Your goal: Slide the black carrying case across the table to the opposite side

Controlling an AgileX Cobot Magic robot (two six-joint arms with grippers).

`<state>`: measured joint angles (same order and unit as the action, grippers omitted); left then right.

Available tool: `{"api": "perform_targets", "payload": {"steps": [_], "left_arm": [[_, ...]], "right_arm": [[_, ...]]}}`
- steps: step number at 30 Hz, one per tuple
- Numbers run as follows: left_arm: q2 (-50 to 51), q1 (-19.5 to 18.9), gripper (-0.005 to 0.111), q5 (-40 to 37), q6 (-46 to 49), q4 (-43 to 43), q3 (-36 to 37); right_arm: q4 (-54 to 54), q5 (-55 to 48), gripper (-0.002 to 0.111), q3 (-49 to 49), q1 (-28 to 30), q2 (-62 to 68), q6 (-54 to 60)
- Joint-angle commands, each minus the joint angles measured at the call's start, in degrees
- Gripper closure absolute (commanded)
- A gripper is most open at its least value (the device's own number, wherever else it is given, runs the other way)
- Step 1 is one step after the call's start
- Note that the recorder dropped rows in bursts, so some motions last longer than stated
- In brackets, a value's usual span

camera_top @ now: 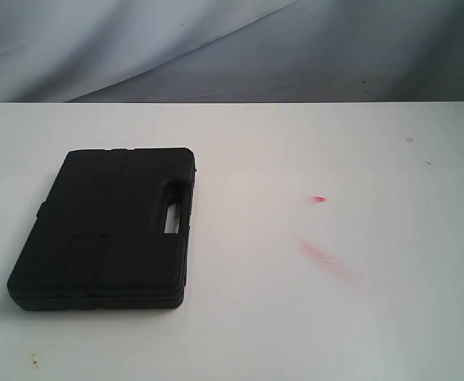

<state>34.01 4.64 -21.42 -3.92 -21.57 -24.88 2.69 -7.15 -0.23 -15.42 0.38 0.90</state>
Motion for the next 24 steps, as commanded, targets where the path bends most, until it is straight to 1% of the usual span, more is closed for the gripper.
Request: {"api": "perform_targets", "payload": {"steps": [1, 4, 5, 7, 10, 13, 15, 17, 20, 24], "left_arm": [[7.10, -0.20, 0.107, -5.20, 5.96, -4.33, -5.27], [11.07, -0.20, 0.107, -9.39, 11.78, -7.93, -9.10], [14.03, -0.20, 0.107, -12.05, 13.18, -9.14, -11.52], [17.74, -0.20, 0.107, -14.60, 13.91, -9.40, -14.25], [21.93, 0.13, 0.107, -16.10, 14.66, -9.29, -16.85], [26.71, 2.97, 0.107, -16.10, 14.66, -9.19, -19.44], [30.13, 5.60, 0.107, -15.83, 14.39, -8.85, -21.03], [33.44, 8.42, 0.107, -14.49, 12.12, -7.10, -22.74], [39.17, 13.75, 0.107, -13.83, 4.34, 0.99, -26.43], [43.76, 17.96, 0.107, -13.03, -3.09, 7.78, -29.68]], "right_arm": [[-0.25, 0.07, 0.108, 0.23, 0.24, -0.38, -0.11], [-0.25, 0.07, 0.108, 0.23, 0.24, -0.38, -0.11], [-0.25, 0.07, 0.108, 0.23, 0.24, -0.38, -0.11], [-0.25, 0.07, 0.108, 0.23, 0.24, -0.38, -0.11], [-0.25, 0.07, 0.108, 0.23, 0.24, -0.38, -0.11], [-0.25, 0.07, 0.108, 0.23, 0.24, -0.38, -0.11], [-0.25, 0.07, 0.108, 0.23, 0.24, -0.38, -0.11], [-0.25, 0.07, 0.108, 0.23, 0.24, -0.38, -0.11], [-0.25, 0.07, 0.108, 0.23, 0.24, -0.38, -0.11], [-0.25, 0.07, 0.108, 0.23, 0.24, -0.38, -0.11]]}}
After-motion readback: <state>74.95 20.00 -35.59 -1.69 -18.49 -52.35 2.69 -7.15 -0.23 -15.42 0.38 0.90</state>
